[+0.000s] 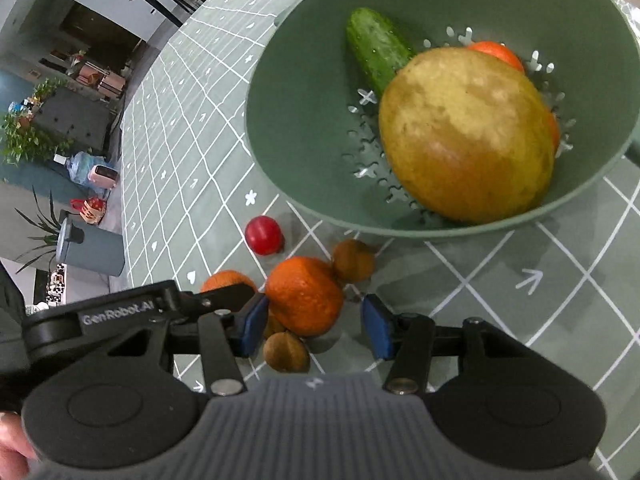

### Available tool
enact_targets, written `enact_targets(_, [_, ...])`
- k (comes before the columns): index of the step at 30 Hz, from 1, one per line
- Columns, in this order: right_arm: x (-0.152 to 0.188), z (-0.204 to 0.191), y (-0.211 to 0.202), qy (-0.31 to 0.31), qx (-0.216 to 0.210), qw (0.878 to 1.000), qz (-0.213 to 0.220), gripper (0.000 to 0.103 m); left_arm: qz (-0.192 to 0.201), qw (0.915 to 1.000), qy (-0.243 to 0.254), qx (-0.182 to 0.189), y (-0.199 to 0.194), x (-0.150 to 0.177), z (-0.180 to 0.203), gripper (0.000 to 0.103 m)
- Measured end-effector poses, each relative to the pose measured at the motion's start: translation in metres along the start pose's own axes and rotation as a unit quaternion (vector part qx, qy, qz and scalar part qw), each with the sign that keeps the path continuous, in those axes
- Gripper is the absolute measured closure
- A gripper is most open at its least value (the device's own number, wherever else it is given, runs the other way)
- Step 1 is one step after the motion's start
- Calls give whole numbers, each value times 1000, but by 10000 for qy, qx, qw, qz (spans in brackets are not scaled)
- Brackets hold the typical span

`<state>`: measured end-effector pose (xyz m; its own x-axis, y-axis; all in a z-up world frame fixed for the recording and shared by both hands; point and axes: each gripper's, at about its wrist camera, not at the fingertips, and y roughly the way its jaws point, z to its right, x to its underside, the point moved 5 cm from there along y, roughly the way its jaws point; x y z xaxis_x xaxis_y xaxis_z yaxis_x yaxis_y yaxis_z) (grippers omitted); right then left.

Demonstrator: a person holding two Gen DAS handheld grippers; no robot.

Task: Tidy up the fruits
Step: 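Grasp an orange with the left tool while the right tool grasps another orange, then carry both oranges over the colander and release them inside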

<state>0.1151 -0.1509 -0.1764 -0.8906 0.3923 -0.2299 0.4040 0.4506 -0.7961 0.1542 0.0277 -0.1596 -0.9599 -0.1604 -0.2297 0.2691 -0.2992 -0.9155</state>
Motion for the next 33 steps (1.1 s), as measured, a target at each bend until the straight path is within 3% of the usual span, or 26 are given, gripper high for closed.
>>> enact_targets(2, [-1,-2,2,42,-123,9999,-29,67,26,10000,-22,-10,0,0,0,52])
enact_targets(11, [-1,-12,-17,-499,-62,9987,107,69,243,9997,-43,-24,-15,3,2,53])
enact_targets(16, [1,-14,-53,-1017,-88,9942,347,69,574,9981,71,230,-47,4,16,53])
enact_targets(25, [5,-4,-122,-1380,-135,9859,938,69,835,9890,1093,545,-77,7,90,53])
enact_targets(29, [-2,7,-147,-1599,92,9792,1250,69,802,9825,1596,525,-68,7,123,53])
enact_targets(33, [-23,22,-163,-1765,405,9741,1354,69,754,9714,2239,253,-58,5,155,53])
